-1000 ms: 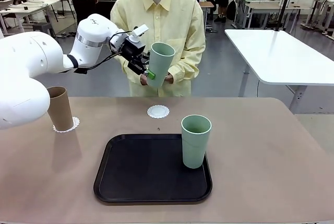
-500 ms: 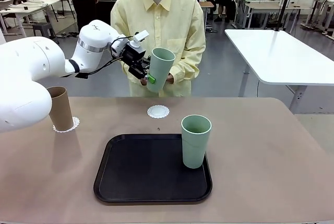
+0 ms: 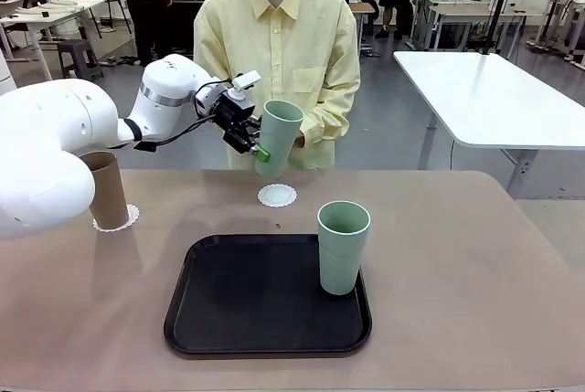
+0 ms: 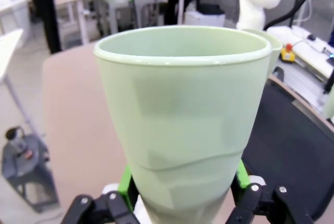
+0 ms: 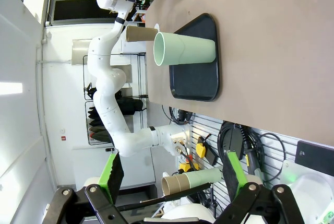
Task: Place coasters on the table and set cups on them.
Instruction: Take one Reusable plastic cup from the Flat Tray and place it on a coaster set by the human.
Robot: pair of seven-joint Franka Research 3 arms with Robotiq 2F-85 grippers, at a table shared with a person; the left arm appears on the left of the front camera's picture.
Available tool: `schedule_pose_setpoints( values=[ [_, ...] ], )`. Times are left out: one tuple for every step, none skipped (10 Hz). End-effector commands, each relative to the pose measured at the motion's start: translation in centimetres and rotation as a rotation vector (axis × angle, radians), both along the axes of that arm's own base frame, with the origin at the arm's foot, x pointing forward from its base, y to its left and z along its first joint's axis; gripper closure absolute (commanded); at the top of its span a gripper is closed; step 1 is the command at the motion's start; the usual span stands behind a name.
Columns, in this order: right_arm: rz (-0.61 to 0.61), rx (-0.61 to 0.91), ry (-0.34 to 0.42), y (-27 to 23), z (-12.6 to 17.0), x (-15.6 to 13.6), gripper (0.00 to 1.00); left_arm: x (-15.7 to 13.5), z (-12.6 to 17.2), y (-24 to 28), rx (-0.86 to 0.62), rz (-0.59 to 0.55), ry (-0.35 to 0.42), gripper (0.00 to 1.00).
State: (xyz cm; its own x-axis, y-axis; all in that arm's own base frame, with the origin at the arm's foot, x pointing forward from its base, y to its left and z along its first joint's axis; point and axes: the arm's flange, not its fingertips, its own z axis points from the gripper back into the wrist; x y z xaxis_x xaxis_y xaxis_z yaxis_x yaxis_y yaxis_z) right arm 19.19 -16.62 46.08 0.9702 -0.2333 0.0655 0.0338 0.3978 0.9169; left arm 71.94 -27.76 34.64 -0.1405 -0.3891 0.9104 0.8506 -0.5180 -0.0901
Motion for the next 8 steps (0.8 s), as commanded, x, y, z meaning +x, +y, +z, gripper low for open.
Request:
schedule_pose_setpoints(
  values=[
    [0.009, 0.014, -0.022, -0.1, -0.1, 0.1, 0.0, -0.5, 1.0, 0.4, -0.001, -0.002, 0.019, 0.17],
    [0.009, 0.014, -0.022, -0.1, -0.1, 0.1, 0.0, -0.5, 1.0, 0.3, 0.007, -0.002, 0.015, 0.17],
    [0.009, 0.014, -0.022, -0.1, -0.1, 0.1, 0.0, -0.9, 1.5, -0.1, -0.009, -0.023, -0.015, 0.17],
    [0.009, 0.014, -0.022, -0.1, -0.1, 0.1, 0.0, -0.1, 0.0, 0.0, -0.002, -0.006, 0.003, 0.17],
    [0.009, 0.014, -0.022, -0.1, -0.1, 0.1, 0.0, -0.1, 0.0, 0.0, -0.002, -0.006, 0.003, 0.17],
    [0.009, 0.014, -0.022, -0.1, -0.1, 0.1, 0.0, -0.1, 0.0, 0.0, -0.002, -0.006, 0.003, 0.17],
    [0.009, 0.014, -0.022, -0.1, -0.1, 0.1, 0.0, -0.1, 0.0, 0.0, -0.002, -0.006, 0.003, 0.17],
    [0.009, 0.014, -0.022, -0.1, -0.1, 0.1, 0.0, -0.1, 0.0, 0.0, -0.002, -0.006, 0.003, 0.17]
  ],
)
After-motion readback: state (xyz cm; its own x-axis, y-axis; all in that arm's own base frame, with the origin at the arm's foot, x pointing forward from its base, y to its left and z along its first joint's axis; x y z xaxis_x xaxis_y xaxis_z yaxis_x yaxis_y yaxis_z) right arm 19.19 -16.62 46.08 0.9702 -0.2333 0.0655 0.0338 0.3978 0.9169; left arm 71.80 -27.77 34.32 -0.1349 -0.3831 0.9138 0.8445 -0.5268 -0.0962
